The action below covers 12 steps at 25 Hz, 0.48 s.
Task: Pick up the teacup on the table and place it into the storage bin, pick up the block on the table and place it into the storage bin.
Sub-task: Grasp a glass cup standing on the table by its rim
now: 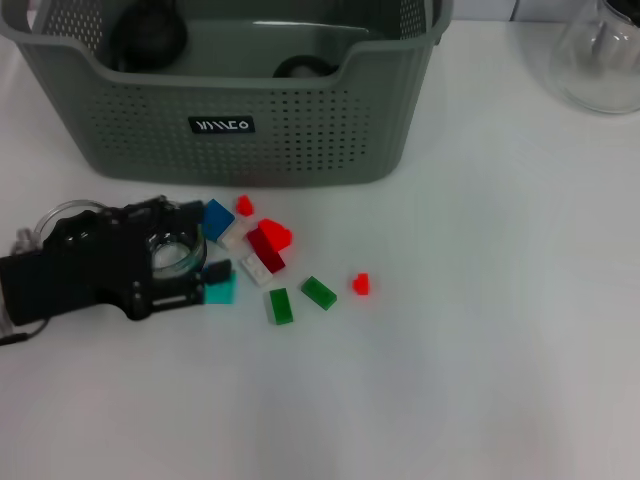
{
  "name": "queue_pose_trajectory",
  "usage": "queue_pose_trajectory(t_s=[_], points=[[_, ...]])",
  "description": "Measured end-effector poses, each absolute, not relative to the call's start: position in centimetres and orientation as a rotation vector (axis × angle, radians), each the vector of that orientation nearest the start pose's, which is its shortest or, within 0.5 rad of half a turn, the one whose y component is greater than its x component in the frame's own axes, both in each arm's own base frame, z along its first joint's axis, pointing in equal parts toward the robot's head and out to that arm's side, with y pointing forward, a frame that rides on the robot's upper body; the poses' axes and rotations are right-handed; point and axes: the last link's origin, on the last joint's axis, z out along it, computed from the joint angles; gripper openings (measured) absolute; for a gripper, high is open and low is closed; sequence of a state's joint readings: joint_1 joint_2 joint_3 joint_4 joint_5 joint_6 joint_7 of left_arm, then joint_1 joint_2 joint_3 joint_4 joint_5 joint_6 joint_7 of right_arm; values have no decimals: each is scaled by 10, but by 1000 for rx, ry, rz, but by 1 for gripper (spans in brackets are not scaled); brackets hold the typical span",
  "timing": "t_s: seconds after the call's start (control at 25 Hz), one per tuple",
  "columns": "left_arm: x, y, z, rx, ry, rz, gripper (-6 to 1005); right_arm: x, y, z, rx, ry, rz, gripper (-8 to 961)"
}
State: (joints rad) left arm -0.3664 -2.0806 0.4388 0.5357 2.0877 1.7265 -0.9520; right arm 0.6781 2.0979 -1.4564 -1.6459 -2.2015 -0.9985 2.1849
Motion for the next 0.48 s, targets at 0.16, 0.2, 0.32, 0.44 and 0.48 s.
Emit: queue_pose_trajectory(t_s=[0.16,0.2,0.32,0.44,0.48], points=[[-319,253,21,-2536,-425,-879,786,18,350,47,-2541,-75,604,888],[-320,251,25,-2517,-428,-894,787,27,343,51,-2561,-60,642,896],[-326,248,44,-2436,-470,-936,791,57,327,61,-2624,-11,736,920],[-332,247,60,-2389,-527,-948,806,88,313,64,-2723,34,783,935],[-333,247,65,-2376,-544,-943,811,100,308,62,-2776,61,781,934]])
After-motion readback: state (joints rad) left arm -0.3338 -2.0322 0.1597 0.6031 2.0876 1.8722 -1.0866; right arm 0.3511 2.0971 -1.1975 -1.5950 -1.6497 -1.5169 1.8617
